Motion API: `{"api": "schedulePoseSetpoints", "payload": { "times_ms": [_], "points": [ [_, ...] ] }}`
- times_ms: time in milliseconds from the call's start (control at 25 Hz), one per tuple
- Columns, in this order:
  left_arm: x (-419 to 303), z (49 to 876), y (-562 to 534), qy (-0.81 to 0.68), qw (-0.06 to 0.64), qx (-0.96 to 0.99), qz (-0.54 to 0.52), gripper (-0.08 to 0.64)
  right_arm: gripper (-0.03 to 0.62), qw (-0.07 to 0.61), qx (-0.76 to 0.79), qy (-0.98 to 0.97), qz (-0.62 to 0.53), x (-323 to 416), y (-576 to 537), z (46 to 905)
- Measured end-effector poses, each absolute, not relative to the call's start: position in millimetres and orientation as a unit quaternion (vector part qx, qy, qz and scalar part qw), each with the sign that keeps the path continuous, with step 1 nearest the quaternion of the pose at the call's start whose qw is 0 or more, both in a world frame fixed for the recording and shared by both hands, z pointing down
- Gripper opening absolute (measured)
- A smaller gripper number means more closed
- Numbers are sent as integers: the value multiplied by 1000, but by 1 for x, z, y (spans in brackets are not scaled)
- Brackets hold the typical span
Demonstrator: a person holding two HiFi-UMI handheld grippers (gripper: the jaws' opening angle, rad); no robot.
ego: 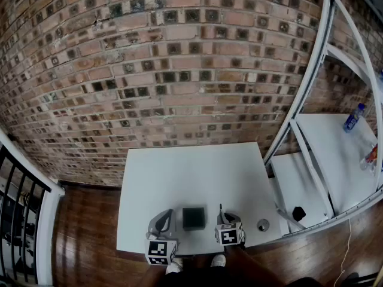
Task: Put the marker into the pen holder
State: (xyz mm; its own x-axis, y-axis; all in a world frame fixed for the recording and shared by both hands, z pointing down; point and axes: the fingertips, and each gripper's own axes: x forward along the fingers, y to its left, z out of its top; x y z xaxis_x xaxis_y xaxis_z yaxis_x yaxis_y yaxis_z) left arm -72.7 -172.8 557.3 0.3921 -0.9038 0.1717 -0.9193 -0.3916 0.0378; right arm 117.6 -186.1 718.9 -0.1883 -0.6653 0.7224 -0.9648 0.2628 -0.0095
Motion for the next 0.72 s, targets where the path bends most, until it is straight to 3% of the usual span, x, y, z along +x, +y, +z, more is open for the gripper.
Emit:
{"api": "schedulePoseSetpoints", "payload": {
  "times_ms": [720],
  "points": [
    [-79, 564, -172, -555, 60, 827, 71, 14, 58, 388, 525, -683, 328, 129, -169, 768]
  ]
}}
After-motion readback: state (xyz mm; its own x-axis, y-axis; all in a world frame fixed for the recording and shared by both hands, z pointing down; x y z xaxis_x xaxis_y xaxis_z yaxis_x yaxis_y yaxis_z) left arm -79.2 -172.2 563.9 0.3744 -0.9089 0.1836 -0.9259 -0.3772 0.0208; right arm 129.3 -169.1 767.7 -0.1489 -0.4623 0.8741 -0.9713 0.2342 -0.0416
